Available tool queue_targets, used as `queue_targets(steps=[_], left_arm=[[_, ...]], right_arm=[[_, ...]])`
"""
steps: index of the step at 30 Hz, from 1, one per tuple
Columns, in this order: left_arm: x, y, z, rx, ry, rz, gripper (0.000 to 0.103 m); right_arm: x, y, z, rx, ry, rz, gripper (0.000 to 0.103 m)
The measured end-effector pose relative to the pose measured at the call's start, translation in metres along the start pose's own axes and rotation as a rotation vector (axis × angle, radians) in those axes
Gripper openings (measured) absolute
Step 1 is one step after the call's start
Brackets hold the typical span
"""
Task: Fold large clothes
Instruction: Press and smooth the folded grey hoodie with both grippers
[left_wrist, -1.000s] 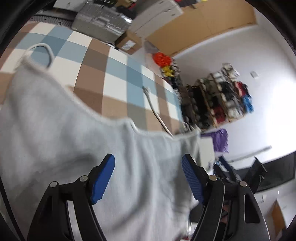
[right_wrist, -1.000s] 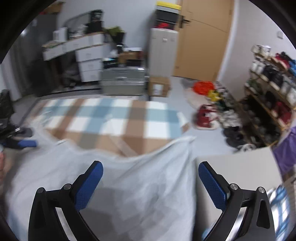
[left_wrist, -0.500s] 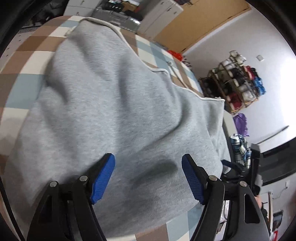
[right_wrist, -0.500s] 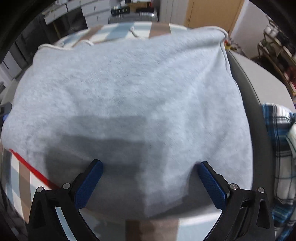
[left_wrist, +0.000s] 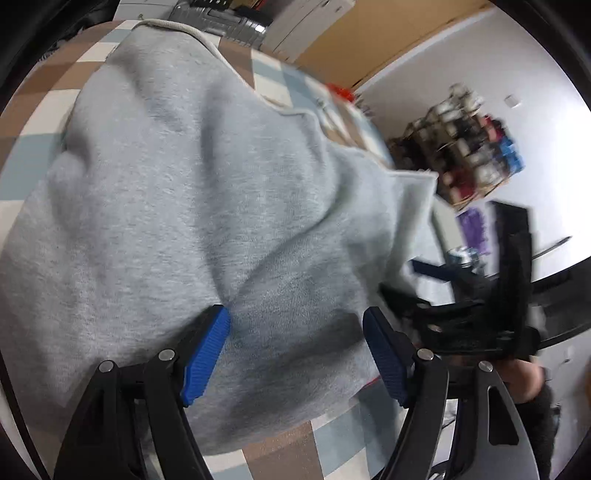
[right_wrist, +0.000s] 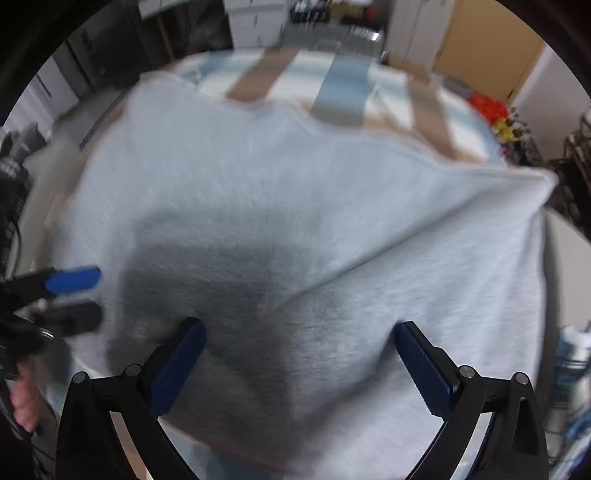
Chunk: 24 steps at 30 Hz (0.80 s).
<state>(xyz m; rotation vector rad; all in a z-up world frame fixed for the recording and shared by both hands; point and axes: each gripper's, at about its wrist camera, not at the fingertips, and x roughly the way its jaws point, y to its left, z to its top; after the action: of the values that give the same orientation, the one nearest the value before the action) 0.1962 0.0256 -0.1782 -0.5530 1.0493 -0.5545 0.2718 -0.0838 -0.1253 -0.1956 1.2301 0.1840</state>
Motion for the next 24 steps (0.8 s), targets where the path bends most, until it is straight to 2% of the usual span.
queue_targets(steps=[3, 6, 10, 11, 12, 13, 14, 16, 18, 20, 22, 24], left_arm=[[-0.002, 0.002, 0.001, 0.031, 0.005, -0.026, 0.07], [-0.01, 0.003, 0.004, -0.002, 0.01, -0.001, 0.07], [-0.043, 0.021, -0.012, -0.034, -0.077, 0.034, 0.071], [-0.047, 0.034, -0.015, -0.054, -0.089, 0.056, 0.071], [-0.047, 0.046, -0.02, -0.08, -0.09, 0.048, 0.07], [-0.046, 0.059, -0.024, -0.111, -0.087, 0.011, 0.07], [-0.049, 0.066, -0.028, -0.129, -0.107, -0.042, 0.07], [-0.054, 0.068, -0.032, -0.159, -0.13, -0.066, 0.07], [-0.054, 0.069, -0.035, -0.182, -0.131, -0.067, 0.07], [-0.055, 0.066, -0.038, -0.211, -0.128, -0.053, 0.07], [-0.06, 0.059, -0.04, -0.22, -0.127, -0.015, 0.07], [-0.07, 0.044, -0.045, -0.199, -0.145, 0.005, 0.07]], right_arm=[[0.001, -0.016, -0.009, 0.041, -0.025, 0.064, 0.103], [-0.001, -0.02, -0.017, 0.054, -0.068, 0.093, 0.103], [-0.021, -0.047, -0.031, 0.123, -0.124, 0.222, 0.103], [-0.026, -0.054, -0.036, 0.141, -0.163, 0.226, 0.103], [-0.034, -0.069, -0.047, 0.161, -0.21, 0.185, 0.103], [-0.036, -0.08, -0.056, 0.185, -0.22, 0.152, 0.103], [-0.033, -0.089, -0.063, 0.213, -0.205, 0.133, 0.103], [-0.014, -0.111, -0.078, 0.278, -0.123, 0.123, 0.103], [-0.002, -0.119, -0.093, 0.275, -0.092, 0.133, 0.103], [-0.004, -0.109, -0.104, 0.206, -0.088, 0.095, 0.103], [-0.01, -0.104, -0.112, 0.2, -0.076, 0.088, 0.103], [-0.023, -0.11, -0.124, 0.264, -0.098, 0.168, 0.103]])
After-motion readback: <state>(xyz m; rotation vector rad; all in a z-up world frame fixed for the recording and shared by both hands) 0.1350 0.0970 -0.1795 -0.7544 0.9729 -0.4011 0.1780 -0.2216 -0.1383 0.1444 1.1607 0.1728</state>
